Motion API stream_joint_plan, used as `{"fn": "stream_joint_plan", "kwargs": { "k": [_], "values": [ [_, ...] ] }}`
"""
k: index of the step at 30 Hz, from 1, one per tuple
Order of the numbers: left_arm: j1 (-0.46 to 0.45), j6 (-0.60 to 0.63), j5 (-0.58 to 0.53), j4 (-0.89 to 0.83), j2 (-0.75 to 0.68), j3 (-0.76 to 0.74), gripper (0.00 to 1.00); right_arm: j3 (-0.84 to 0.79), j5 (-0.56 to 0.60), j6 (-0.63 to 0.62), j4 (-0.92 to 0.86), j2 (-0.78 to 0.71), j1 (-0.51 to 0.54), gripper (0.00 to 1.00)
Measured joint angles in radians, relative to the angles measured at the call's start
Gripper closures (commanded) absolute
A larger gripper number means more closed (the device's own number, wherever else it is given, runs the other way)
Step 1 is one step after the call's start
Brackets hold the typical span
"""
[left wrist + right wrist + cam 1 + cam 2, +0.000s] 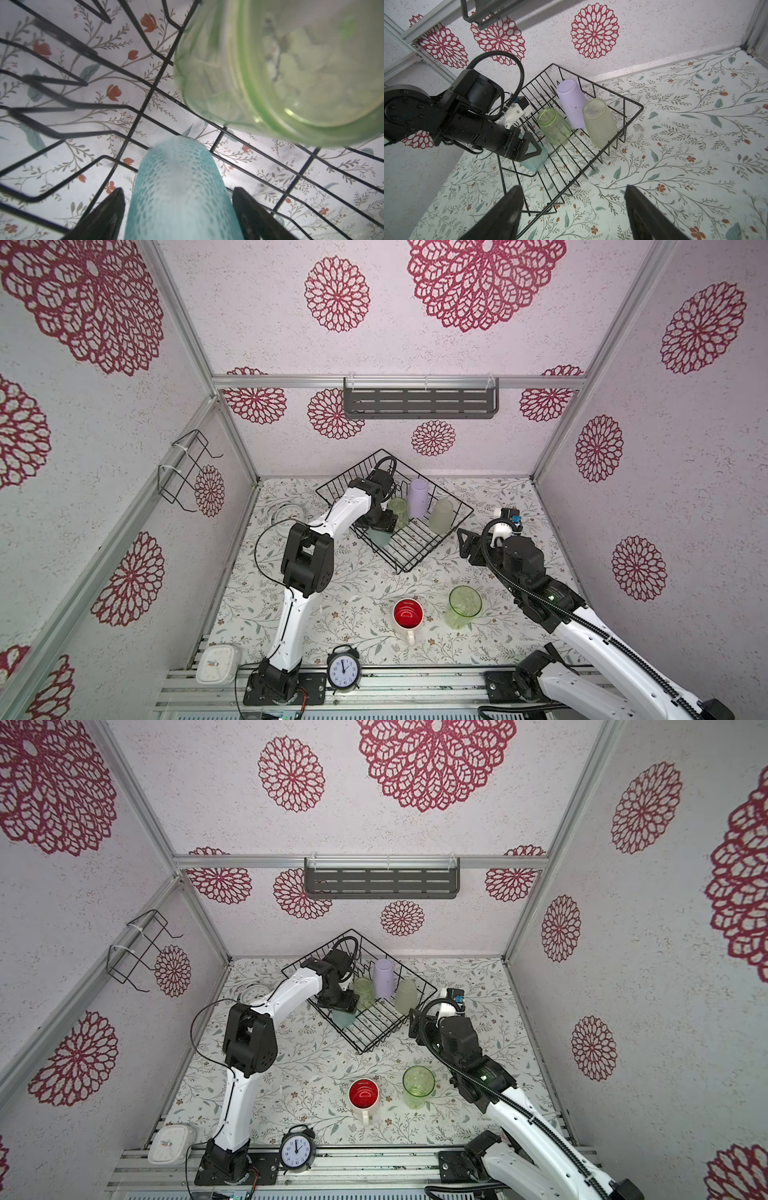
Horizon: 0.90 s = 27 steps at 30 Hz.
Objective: Load the cups into the dish rack
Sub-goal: 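Lower the teal cup into the rack with the left gripper, then open the left gripper and lift it away from the teal cup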
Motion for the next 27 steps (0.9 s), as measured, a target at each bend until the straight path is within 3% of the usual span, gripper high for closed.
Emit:
{"fn": "stream_joint_plan", "kwargs": {
  "k": [11,20,23,27],
  "values": [
    [0.000,-0.043,-0.027,0.018,-0.105,-0.056,0.15,0.004,-0.022,0.000,-0.016,0.036,0.000,0.19],
    [-0.019,-0.091,-0.026,0.125,-0.454,-0.238,0.15,0.071,-0.144,0.019,-0.188,0.097,0.000,0.12],
    [-0.039,-0.112,-0.021,0.177,-0.573,-0.323,0.21,0.079,-0.181,0.018,-0.265,0.096,-0.002,0.12],
    [-0.108,-0.129,-0.039,0.219,-0.686,-0.458,0.21,0.079,-0.206,0.018,-0.391,0.095,-0.002,0.03]
  ]
}}
